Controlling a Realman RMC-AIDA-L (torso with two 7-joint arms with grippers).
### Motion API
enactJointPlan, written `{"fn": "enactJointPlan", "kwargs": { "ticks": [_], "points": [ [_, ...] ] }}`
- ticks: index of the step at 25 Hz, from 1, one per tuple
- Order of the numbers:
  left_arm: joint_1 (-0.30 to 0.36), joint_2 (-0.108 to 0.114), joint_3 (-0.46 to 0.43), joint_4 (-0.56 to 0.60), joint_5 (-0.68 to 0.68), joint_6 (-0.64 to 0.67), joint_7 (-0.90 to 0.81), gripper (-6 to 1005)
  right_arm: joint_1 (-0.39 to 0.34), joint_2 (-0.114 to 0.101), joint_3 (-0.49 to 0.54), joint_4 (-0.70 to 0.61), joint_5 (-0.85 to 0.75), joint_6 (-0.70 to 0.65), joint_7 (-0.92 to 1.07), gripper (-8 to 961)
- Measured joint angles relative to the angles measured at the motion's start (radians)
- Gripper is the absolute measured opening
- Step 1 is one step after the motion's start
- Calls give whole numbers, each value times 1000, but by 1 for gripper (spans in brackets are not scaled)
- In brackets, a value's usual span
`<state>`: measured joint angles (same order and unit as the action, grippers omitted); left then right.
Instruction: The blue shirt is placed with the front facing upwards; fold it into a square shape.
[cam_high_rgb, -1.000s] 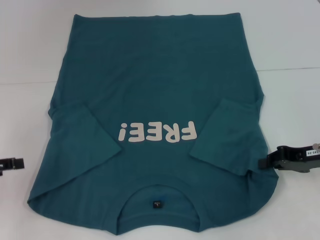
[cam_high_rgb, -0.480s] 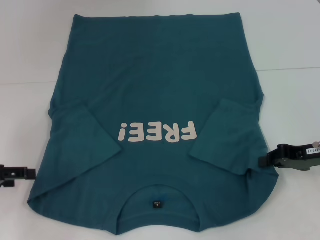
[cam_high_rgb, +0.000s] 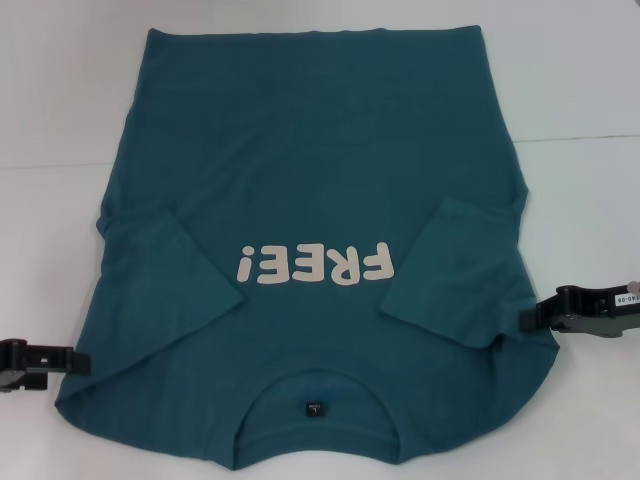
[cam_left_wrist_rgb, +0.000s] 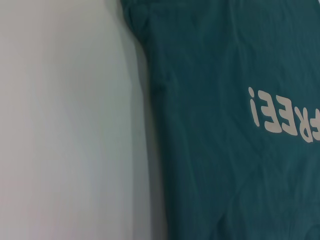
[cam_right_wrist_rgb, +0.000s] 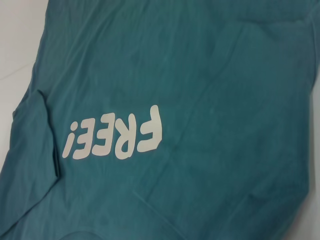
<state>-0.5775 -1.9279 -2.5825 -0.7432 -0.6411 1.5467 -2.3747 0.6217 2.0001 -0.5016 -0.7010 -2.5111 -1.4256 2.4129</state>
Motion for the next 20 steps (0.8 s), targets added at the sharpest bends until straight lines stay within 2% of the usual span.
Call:
{"fn": "enactJointPlan", "kwargs": {
  "ticks": [13,20],
  "points": [
    [-6,-4,23,12,42,-5,-2,821,2,0,0,0,0,2,-10,40],
    [-12,-16,38,14,42,-40,1,816,4,0,-1,0,0,2,-11,39]
  ]
}}
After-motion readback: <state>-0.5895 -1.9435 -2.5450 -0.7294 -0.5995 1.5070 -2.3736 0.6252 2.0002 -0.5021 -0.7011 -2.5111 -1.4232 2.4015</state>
